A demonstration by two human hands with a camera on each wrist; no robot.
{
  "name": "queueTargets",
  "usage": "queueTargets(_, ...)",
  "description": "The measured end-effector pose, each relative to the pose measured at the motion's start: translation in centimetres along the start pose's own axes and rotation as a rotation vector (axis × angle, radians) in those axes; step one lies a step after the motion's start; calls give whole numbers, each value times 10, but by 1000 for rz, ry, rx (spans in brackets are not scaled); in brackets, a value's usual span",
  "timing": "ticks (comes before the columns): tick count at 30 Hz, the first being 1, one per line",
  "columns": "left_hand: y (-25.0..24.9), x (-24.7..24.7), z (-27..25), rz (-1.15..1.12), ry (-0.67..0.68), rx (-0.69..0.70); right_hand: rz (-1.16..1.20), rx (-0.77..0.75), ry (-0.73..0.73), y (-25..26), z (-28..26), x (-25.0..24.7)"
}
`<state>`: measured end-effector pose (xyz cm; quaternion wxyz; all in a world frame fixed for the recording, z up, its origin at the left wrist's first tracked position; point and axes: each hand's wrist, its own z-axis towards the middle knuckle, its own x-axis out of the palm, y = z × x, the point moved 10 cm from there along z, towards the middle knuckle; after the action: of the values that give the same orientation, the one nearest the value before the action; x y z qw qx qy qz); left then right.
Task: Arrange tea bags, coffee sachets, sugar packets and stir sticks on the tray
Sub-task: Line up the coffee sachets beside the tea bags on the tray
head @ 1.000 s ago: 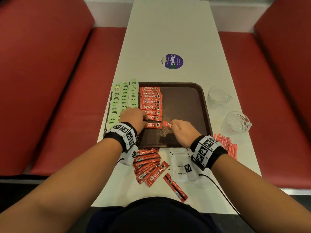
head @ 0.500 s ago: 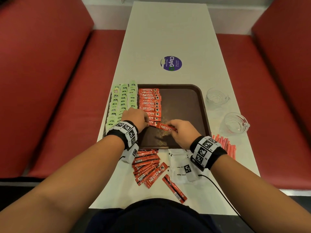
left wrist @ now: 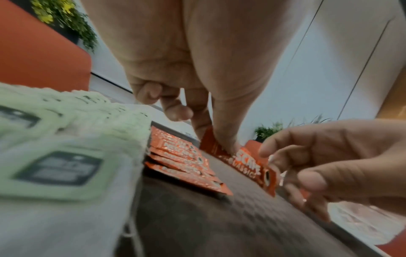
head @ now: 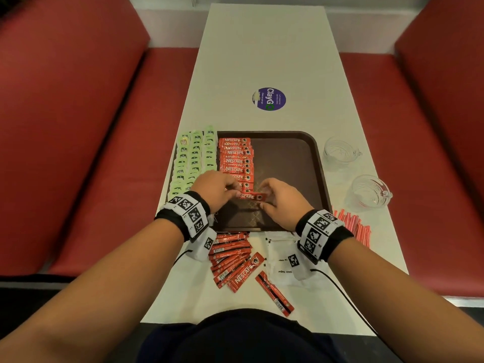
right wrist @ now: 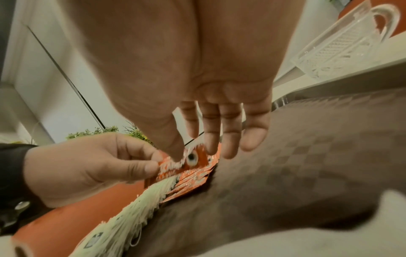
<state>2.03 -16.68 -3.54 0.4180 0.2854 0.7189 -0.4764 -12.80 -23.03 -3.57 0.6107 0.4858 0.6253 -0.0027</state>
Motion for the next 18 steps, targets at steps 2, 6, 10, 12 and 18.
queueTargets(2, 16, 5, -1, 83, 52, -75, -63, -17, 1, -1, -2, -1)
queueTargets(6, 28, 15, -2, 187, 119, -114, -296, -175, 110, 14, -12, 12)
queueTargets(10, 29, 14, 2, 321, 88, -101, -443, -284, 209, 24, -25, 32)
queueTargets(12, 20, 13, 3, 357, 57, -63, -489, -320, 225, 27, -30, 40)
queueTargets(18, 0, 31, 9, 449, 162, -2, -585, -404, 294, 40, -45, 57)
